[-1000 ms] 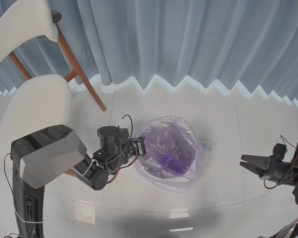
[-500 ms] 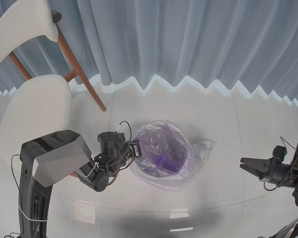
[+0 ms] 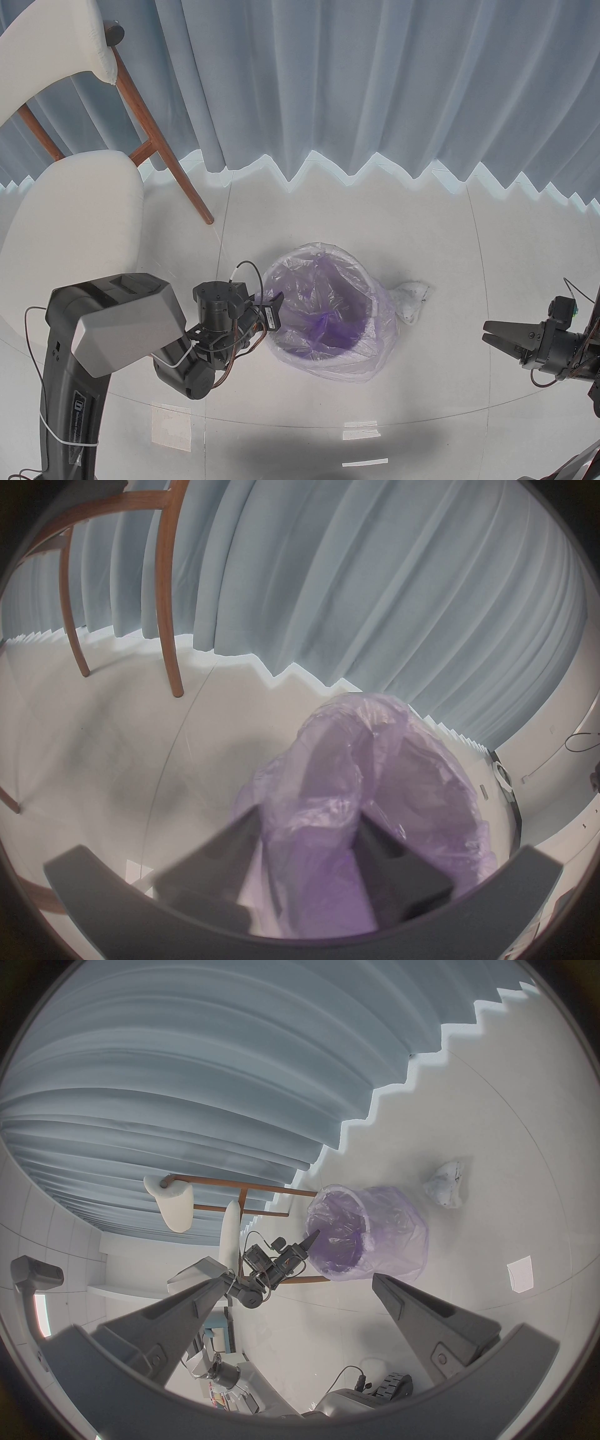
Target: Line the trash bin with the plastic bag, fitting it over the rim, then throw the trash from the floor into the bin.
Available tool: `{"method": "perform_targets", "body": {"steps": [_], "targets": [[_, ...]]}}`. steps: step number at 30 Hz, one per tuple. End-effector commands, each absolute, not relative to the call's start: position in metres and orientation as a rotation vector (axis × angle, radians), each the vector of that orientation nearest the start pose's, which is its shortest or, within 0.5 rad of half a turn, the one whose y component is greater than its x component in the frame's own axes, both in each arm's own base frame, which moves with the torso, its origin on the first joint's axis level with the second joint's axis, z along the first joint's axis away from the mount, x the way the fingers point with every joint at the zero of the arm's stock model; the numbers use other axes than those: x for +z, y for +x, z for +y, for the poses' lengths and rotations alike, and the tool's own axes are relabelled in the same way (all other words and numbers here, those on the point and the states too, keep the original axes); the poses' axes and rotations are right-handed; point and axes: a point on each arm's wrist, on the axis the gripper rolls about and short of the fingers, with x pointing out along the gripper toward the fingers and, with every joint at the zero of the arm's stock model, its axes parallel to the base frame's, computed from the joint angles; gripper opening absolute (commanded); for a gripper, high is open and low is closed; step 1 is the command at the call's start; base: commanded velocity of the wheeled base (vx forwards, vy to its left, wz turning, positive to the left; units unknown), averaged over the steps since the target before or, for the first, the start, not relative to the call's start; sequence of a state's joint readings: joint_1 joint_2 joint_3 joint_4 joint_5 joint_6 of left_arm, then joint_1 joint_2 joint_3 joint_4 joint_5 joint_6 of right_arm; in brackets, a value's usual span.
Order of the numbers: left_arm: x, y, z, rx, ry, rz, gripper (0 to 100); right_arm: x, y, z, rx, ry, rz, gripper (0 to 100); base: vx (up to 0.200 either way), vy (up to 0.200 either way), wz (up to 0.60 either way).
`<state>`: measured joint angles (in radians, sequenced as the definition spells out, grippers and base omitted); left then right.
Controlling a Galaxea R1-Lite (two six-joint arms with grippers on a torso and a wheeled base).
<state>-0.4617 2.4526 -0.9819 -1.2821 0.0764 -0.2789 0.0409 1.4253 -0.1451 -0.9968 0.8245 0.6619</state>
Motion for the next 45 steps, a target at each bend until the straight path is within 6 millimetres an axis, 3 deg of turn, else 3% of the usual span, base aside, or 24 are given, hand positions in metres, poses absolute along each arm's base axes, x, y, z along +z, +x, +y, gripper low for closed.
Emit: {"method": "perform_targets", "body": {"steps": [1,7,12,15,19,23,26,29,31,32,35,38,39,45], "targets": [[0.025,0.362,-0.179,-0.37,-0.229,0.229,100,0.122,0.169,0.023,0.738,0.733,0.559,100,0.0,0.0,0.0],[0.059,0.339,-0.167,-0.375,-0.24,0.198,100,0.119,0.176,0.022,0.723,0.737,0.568,100,0.0,0.0,0.0],[0.106,0.304,-0.155,-0.403,-0.261,0.127,100,0.113,0.196,0.022,0.599,0.734,0.57,100,0.0,0.0,0.0],[0.141,0.282,-0.154,-0.446,-0.285,0.047,100,0.1,0.221,0.02,0.451,0.747,0.592,100,0.0,0.0,0.0],[0.18,0.257,-0.148,-0.477,-0.302,-0.018,100,0.063,0.262,0.019,0.224,0.656,0.629,100,0.0,0.0,0.0],[0.214,0.225,-0.139,-0.511,-0.299,-0.02,100,0.033,0.312,0.021,0.169,0.4,0.599,100,0.0,0.0,0.0],[0.231,0.208,-0.131,-0.512,-0.29,0.005,100,0.026,0.347,0.027,0.218,0.26,0.556,100,0.0,0.0,0.0],[0.241,0.208,-0.123,-0.481,-0.285,0.016,100,0.01,0.372,0.045,0.272,0.184,0.615,100,0.0,0.0,0.0],[0.243,0.209,-0.12,-0.468,-0.285,0.012,100,0.006,0.378,0.05,0.283,0.167,0.638,100,0.0,0.0,0.0],[0.246,0.213,-0.115,-0.446,-0.27,-0.004,100,-0.003,0.393,0.065,0.309,0.145,0.687,100,0.0,0.0,0.0],[0.25,0.218,-0.105,-0.406,-0.238,-0.033,100,-0.016,0.418,0.079,0.319,0.135,0.719,100,0.0,0.0,0.0],[0.253,0.22,-0.101,-0.385,-0.239,-0.047,100,-0.021,0.431,0.085,0.311,0.124,0.726,100,0.0,0.0,0.0],[0.255,0.221,-0.1,-0.378,-0.24,-0.053,100,-0.023,0.446,0.096,0.315,0.112,0.747,100,0.0,0.0,0.0],[0.258,0.225,-0.095,-0.347,-0.161,-0.084,100,-0.041,0.474,0.096,0.253,0.099,0.802,100,0.0,0.0,0.0]]}}
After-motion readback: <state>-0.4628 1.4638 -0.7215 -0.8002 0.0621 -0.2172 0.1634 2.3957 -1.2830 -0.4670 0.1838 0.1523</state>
